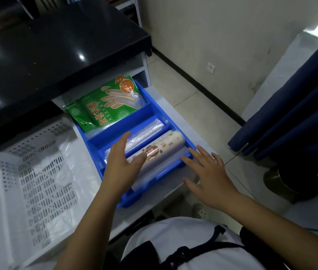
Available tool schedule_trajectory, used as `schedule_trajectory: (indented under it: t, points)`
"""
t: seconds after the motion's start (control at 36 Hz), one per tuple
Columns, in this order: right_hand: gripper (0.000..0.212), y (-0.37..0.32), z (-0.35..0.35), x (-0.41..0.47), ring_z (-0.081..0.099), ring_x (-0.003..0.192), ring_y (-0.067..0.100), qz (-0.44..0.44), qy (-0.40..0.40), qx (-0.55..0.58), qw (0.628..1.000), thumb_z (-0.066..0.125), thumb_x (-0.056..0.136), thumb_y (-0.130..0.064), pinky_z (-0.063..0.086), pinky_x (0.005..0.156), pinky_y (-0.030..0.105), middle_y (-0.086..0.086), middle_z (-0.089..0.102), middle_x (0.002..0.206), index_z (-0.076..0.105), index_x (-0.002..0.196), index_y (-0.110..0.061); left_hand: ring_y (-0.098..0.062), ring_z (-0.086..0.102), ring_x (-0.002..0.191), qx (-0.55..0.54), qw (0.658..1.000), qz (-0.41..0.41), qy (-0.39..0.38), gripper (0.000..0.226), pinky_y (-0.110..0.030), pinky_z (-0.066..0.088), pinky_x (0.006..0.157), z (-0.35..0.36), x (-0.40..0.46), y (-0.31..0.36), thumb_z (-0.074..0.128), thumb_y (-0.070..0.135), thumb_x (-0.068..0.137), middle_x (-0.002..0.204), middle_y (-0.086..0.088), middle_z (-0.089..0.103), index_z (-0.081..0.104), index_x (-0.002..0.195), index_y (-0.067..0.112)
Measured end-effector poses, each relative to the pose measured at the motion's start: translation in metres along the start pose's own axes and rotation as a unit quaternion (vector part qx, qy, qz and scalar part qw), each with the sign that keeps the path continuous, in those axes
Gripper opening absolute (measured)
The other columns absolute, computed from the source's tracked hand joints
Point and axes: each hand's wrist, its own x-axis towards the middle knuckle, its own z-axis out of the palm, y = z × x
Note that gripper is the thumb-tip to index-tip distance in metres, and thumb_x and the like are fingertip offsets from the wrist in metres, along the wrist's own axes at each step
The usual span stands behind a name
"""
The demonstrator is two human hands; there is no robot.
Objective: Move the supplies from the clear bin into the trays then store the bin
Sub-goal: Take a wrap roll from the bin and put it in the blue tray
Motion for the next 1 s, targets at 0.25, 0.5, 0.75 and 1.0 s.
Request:
schedule_trajectory:
  t: [0.25,0.5,0.75,1.0]
  points:
    - [0.072,-0.022,-0.007,0.044,-0.008,0.153,0.017,-0.081,0.026,0.025,0.996,0.042,0.094,-0.060,0.005,0.122,0.052,-0.003,-0.001,0.168,0.015,0.156,-0.037,0.000,0.067,0.101,-0.396,0.879,-0.266,0.025,0.030,-0.030,0.044,0.088,-0.012,-0.036,-0.015,0.062,0.046,0.090,0.113,0.015,0.071,0.064,0.118,0.034]
    - [0.065,-0.027,0.013,0.078,0.004,0.154,0.021,-0.155,-0.002,-0.086,0.984,0.031,0.097,-0.065,0.000,0.119,0.061,-0.003,0.018,0.165,0.023,0.154,-0.036,-0.019,0.069,0.102,-0.432,0.842,-0.320,0.056,0.033,-0.033,0.049,0.080,-0.001,-0.025,-0.013,0.061,0.049,0.090,0.100,-0.001,0.077,0.065,0.110,0.023]
    - [0.060,-0.028,0.022,0.081,0.026,0.149,0.024,-0.149,0.041,-0.079,0.985,0.030,0.096,-0.065,0.008,0.119,0.062,-0.002,0.042,0.154,0.039,0.146,-0.032,-0.012,0.075,0.084,-0.420,0.846,-0.327,0.035,0.036,-0.030,0.054,0.061,0.000,-0.021,-0.019,0.061,0.053,0.087,0.095,0.002,0.077,0.065,0.109,0.026]
    - [0.062,-0.023,0.024,0.083,0.031,0.146,0.026,-0.163,0.043,-0.089,0.982,0.032,0.096,-0.065,0.014,0.118,0.063,0.001,0.045,0.152,0.042,0.145,-0.028,-0.010,0.074,0.072,-0.449,0.833,-0.319,0.044,0.034,-0.024,0.052,0.044,0.005,-0.019,-0.021,0.062,0.052,0.087,0.088,0.001,0.078,0.066,0.107,0.025]
